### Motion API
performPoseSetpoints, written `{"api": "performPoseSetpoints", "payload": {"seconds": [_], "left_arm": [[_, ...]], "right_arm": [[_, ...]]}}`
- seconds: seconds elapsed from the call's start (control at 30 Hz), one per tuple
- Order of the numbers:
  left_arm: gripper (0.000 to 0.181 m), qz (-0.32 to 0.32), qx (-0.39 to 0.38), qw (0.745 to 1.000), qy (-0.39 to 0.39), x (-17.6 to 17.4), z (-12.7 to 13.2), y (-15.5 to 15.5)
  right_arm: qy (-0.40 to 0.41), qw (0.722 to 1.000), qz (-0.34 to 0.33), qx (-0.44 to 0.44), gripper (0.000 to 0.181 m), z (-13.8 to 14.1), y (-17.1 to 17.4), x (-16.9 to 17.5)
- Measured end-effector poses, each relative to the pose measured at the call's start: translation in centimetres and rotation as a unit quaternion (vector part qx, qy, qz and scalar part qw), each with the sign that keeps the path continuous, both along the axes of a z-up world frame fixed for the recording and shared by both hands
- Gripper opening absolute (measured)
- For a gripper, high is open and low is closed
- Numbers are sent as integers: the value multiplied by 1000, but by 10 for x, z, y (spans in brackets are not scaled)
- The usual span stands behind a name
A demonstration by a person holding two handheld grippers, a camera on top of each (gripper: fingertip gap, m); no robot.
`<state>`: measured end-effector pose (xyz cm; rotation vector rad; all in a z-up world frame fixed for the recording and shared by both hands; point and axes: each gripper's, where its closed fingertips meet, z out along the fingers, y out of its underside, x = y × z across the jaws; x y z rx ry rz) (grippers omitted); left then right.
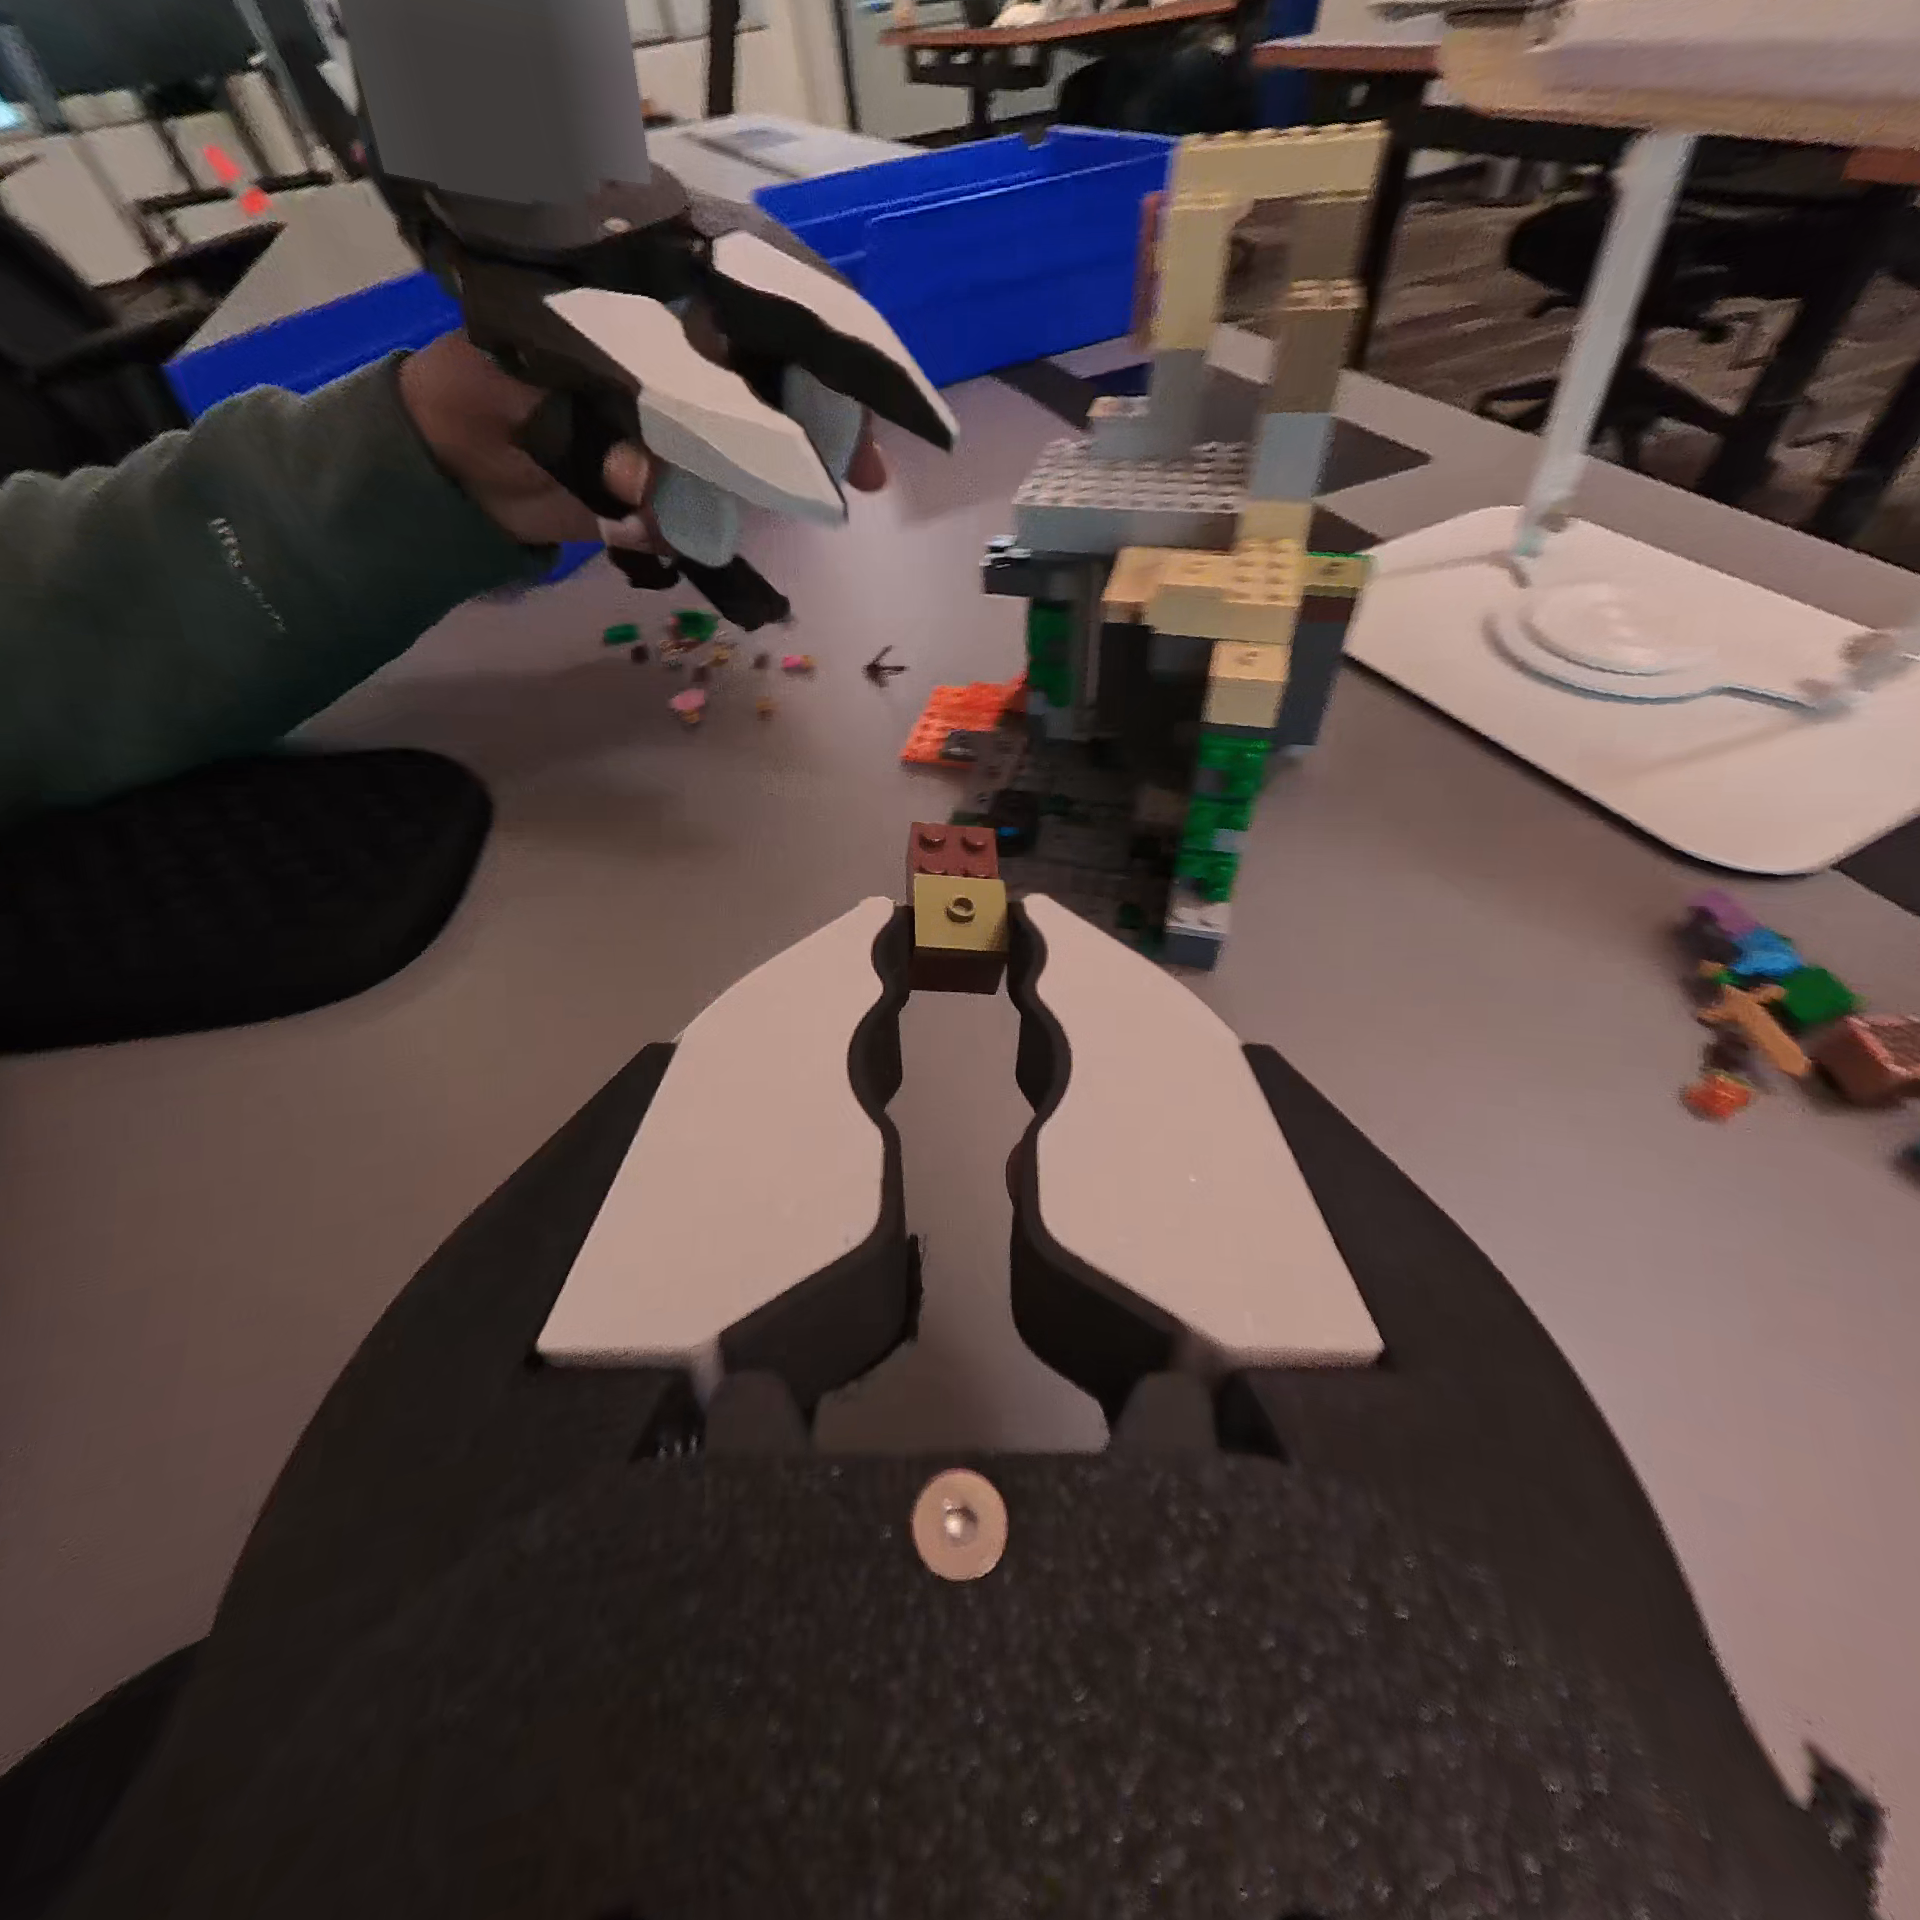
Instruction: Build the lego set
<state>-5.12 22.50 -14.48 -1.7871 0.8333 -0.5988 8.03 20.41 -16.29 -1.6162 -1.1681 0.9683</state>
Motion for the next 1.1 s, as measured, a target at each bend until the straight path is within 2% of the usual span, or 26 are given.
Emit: {"api": "performPoseSetpoints", "payload": {"seconds": [0.07, 0.13, 0.27, 0.37, 0.47, 0.53, 0.67, 0.83, 1.1], "left_arm": [[52, 39, 5, 999, 4, -29, -2, 22], [66, 48, -37, 998, 11, -43, -18, 37], [70, 46, -68, 996, 34, -30, -47, 52], [65, 52, -52, 995, 64, -16, -58, 59], [43, 70, -34, 992, 102, -14, -65, 62], [26, 84, -18, 989, 120, -13, -66, 59], [26, 132, -10, 982, 132, -11, -66, 52], [26, 198, -20, 969, 148, -8, -66, 37], [28, 203, -11, 963, 176, 7, -67, 8]], "right_arm": [[4, 1000, -18, -6, 17, -1, 10, 3], [5, 999, -30, -12, 17, -4, 14, 5], [3, 999, -34, -14, 17, -6, 15, 4], [5, 999, -51, -11, 17, -5, 19, 7], [15, 998, -63, -12, 17, -1, 22, 11], [18, 997, -72, -9, 17, 0, 25, 14], [16, 996, -91, -9, 17, -1, 29, 18], [23, 996, -81, 3, 17, 4, 21, 16], [34, 997, -64, 11, 17, 15, 12, 14]]}}
